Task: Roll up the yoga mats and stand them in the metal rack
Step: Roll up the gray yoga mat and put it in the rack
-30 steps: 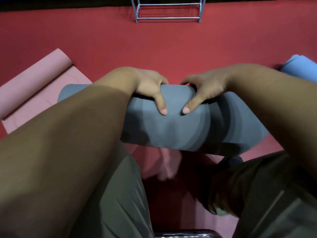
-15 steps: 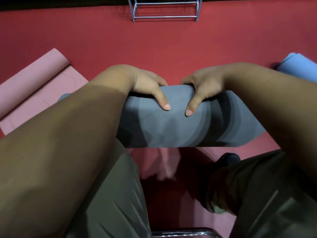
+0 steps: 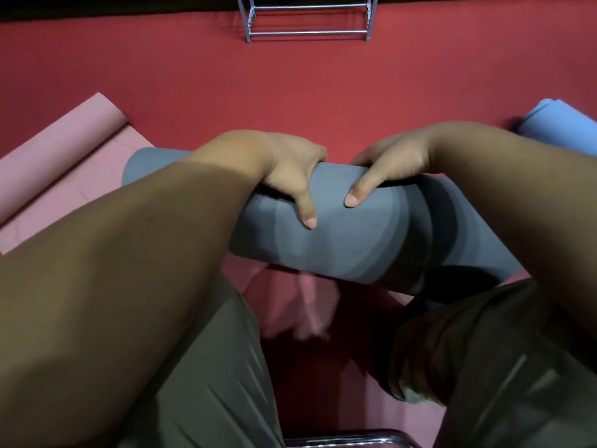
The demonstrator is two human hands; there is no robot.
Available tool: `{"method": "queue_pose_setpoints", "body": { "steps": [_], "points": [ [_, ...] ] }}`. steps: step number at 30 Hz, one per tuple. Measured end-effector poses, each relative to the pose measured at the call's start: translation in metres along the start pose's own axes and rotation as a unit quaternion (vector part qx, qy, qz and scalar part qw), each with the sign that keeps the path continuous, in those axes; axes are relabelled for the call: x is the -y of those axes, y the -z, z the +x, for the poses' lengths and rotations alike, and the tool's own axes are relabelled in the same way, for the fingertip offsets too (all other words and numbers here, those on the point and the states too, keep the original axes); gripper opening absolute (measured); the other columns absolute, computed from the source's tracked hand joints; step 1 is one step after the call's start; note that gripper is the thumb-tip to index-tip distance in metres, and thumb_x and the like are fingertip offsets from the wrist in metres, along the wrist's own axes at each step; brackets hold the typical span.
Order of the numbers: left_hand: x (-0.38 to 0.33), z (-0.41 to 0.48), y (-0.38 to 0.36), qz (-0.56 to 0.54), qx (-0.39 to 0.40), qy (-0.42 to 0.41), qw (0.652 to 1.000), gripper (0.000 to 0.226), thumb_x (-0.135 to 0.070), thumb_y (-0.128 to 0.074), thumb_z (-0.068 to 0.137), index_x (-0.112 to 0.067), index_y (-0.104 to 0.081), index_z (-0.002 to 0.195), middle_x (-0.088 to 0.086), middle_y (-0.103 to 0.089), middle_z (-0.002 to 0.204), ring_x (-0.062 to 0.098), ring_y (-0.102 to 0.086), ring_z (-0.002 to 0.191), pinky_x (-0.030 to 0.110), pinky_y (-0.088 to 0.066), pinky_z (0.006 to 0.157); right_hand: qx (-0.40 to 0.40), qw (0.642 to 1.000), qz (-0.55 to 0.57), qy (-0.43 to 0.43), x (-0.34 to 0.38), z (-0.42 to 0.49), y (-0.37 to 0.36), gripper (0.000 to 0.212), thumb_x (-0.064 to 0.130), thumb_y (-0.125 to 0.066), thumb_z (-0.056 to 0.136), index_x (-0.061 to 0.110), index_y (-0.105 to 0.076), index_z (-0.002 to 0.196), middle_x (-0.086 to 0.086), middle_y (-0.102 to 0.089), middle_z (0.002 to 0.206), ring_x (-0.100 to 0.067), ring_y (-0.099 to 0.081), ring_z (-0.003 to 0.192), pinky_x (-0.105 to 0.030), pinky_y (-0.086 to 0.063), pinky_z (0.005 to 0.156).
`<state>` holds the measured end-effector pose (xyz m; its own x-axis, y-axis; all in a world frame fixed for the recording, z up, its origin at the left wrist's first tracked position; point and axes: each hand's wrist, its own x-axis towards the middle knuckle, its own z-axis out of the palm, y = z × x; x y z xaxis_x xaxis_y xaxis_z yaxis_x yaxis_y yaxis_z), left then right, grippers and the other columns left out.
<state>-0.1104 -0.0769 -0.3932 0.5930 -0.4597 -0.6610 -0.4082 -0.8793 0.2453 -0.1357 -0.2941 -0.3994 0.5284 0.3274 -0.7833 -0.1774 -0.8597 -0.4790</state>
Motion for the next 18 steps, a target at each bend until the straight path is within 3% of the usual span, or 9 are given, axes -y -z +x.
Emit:
{"method": "queue_pose_setpoints", "body": {
  "steps": [2,5,9,14,18],
  "points": [
    [0.005,0.0,0.003,-0.022,0.002,0.006,1.0,0.094,-0.062,-0.101,0.034,-0.039,-0.061,0.115,-0.016,-0.073,0.104,0.015,-0.072,0.094,0.042,-0.062,0.089,-0.014,0.999,-0.033,0.017,0.006,0.001,0.0,0.076,0.061,-0.093,0.063,0.029,-0.07,0.128,0.004,-0.081,0.112,-0.022,-0.08,0.101,-0.05,-0.061,0.099],
    [0.013,-0.003,0.005,-0.072,0.021,0.012,0.997,0.08,-0.053,-0.104,0.042,-0.035,-0.069,0.112,-0.014,-0.079,0.098,0.017,-0.078,0.09,0.044,-0.064,0.088,-0.02,0.996,-0.081,0.021,0.013,0.003,-0.003,0.104,0.073,-0.096,0.046,0.034,-0.06,0.136,0.009,-0.075,0.122,-0.019,-0.075,0.109,-0.047,-0.059,0.102],
    [0.016,-0.012,0.005,-0.14,0.065,0.025,0.988,0.061,-0.038,-0.101,0.06,-0.029,-0.075,0.115,-0.005,-0.082,0.102,0.023,-0.081,0.092,0.049,-0.063,0.095,-0.037,0.987,-0.155,0.019,0.026,0.002,-0.011,0.123,0.07,-0.099,0.047,0.037,-0.043,0.151,0.009,-0.063,0.133,-0.023,-0.063,0.122,-0.049,-0.053,0.109],
    [0.011,-0.016,0.004,-0.167,0.088,0.039,0.981,0.057,-0.033,-0.098,0.067,-0.028,-0.074,0.119,-0.002,-0.082,0.105,0.026,-0.081,0.094,0.052,-0.062,0.097,-0.065,0.976,-0.207,0.028,0.033,-0.001,-0.013,0.089,0.072,-0.097,0.05,0.032,-0.061,0.12,0.009,-0.072,0.109,-0.018,-0.071,0.099,-0.044,-0.06,0.094],
    [0.005,-0.013,0.002,-0.141,0.083,0.03,0.986,0.063,-0.046,-0.099,0.063,-0.034,-0.072,0.119,-0.008,-0.081,0.105,0.02,-0.08,0.094,0.049,-0.063,0.096,-0.047,0.983,-0.175,0.019,0.024,0.002,-0.012,0.08,0.068,-0.099,0.047,0.035,-0.064,0.112,0.009,-0.077,0.103,-0.018,-0.076,0.094,-0.045,-0.063,0.089]
  ]
}}
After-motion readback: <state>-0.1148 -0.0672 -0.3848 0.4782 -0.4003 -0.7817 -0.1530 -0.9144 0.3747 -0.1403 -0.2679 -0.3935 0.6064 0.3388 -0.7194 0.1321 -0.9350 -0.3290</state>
